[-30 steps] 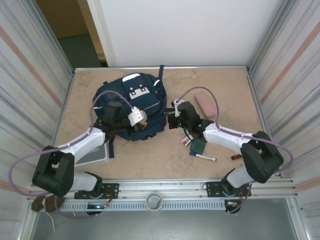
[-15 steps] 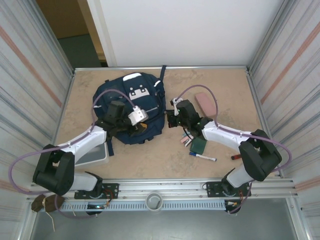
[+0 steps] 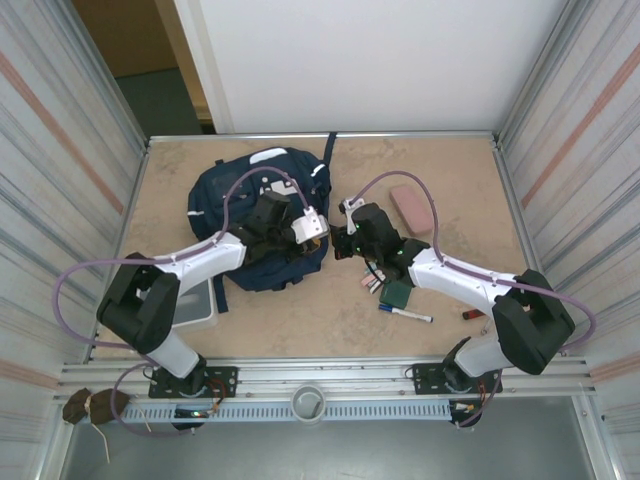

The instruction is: Pack the student bag

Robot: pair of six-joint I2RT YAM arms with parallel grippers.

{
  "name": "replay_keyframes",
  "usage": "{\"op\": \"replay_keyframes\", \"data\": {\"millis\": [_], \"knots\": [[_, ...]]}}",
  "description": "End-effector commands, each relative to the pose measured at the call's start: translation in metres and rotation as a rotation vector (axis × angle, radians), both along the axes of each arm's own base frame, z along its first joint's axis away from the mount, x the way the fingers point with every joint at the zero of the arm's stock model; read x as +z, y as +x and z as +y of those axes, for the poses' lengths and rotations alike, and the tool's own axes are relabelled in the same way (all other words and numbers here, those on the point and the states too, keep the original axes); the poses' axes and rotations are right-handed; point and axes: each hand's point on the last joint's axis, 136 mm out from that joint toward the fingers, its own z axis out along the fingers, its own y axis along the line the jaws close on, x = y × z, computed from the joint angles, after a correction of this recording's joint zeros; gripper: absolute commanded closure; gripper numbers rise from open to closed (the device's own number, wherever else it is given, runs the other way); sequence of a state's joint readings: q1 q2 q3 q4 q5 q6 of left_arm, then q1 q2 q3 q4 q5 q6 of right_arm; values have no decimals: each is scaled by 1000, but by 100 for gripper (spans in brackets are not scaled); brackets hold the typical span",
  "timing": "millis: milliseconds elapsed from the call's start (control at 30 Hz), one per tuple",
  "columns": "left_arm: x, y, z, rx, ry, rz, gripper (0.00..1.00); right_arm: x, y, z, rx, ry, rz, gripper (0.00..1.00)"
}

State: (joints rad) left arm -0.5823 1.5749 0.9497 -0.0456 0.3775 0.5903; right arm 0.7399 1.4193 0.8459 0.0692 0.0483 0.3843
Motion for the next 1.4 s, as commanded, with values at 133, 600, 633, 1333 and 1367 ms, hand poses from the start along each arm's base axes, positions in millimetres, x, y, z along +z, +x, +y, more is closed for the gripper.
{"op": "replay_keyframes", "data": {"millis": [133, 600, 633, 1333, 1367], "knots": [[61, -38, 20, -138, -273, -100, 100, -9, 44, -45, -187, -40, -26, 100], [81, -40, 48, -113, -399, -91, 100, -18, 90, -36, -98, 40, 65, 89], [78, -38, 47, -109, -402, -80, 100, -14, 80, -35, -58, 50, 78, 80], [9, -23, -23, -108, -255, 23, 98, -88, 132, -19, -203, 318, 555, 56], [7, -25, -27, -117, -244, 26, 98, -92, 133, -19, -203, 307, 559, 64]]}}
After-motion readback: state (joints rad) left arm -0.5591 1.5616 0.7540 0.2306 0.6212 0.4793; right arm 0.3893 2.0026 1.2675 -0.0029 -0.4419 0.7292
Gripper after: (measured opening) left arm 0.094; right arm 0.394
